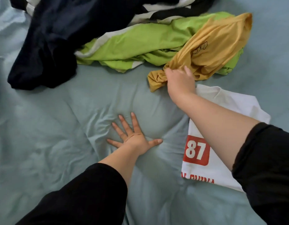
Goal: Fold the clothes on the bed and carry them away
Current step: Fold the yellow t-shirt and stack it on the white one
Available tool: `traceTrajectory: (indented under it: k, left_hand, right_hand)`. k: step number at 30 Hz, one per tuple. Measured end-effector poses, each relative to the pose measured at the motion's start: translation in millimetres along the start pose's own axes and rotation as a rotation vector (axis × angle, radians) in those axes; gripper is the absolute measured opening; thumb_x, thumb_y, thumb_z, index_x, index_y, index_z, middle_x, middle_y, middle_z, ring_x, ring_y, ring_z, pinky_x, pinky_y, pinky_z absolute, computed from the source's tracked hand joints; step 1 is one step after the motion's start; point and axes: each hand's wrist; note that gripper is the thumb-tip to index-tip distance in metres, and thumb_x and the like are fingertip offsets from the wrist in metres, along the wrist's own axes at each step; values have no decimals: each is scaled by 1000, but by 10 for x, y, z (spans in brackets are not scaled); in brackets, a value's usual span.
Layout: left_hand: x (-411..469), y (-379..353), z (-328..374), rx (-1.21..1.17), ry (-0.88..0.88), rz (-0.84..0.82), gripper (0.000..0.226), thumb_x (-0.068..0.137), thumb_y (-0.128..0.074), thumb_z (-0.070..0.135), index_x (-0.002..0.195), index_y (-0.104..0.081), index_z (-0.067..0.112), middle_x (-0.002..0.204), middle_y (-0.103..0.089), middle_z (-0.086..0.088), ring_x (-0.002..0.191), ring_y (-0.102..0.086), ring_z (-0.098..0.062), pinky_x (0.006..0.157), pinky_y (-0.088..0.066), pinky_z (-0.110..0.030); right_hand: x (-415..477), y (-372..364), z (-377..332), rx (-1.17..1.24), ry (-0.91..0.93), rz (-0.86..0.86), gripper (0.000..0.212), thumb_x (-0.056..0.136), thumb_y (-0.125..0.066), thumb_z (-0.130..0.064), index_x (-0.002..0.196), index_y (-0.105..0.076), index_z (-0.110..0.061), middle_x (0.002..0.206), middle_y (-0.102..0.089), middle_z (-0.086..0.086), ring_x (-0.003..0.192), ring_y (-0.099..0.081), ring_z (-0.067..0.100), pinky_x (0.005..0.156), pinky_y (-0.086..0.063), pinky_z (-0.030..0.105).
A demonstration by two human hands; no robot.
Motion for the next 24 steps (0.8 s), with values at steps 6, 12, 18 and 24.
traceTrajectory:
  k: [6, 12, 18, 24]
  left_hand:
    - [-37, -2, -8, 1, -25, 25, 147, 33, -46, 99, 118, 57, 39, 125, 67, 0, 106, 65, -31, 87, 20, -78]
    - [-229, 43, -289, -189, -268, 135, 123, 48, -31, 97, 150, 10, 41, 156, 30, 11, 142, 33, -20, 104, 15, -68]
    - [-722, 170, -859, -845, -366, 17, 34, 89, -61, 46, 118, -57, 29, 125, -62, 16, 127, -51, -12, 108, -36, -35]
    - [-934, 396, -1220, -1239, -121, 6, 22, 101, -46, 31, 110, -66, 25, 102, -74, 5, 96, -69, -10, 75, -57, -28]
  right_hand:
    - [-669, -134, -284, 409, -69, -42, 19, 94, -46, -11, 109, -57, -9, 97, -66, 21, 89, -59, 41, 62, -30, 36]
    - [-1086, -178, -616, 754, -199, -201, 16, 95, -51, -21, 85, -59, -11, 73, -59, 5, 70, -50, 24, 59, -31, 31]
    - [-1711, -78, -1022, 1483, -565, -658, 31, 102, -45, -30, 83, -61, -12, 80, -62, 8, 73, -56, 17, 67, -43, 28]
    - [-2197, 20, -1088, 1453, -755, -272, 7, 93, -61, -19, 95, -68, -16, 86, -71, 3, 69, -66, 7, 62, -52, 19]
Point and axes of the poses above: each hand's wrist, its own x-axis towards the middle knuckle, its own y-axis out of the back of the hand, z = x × y
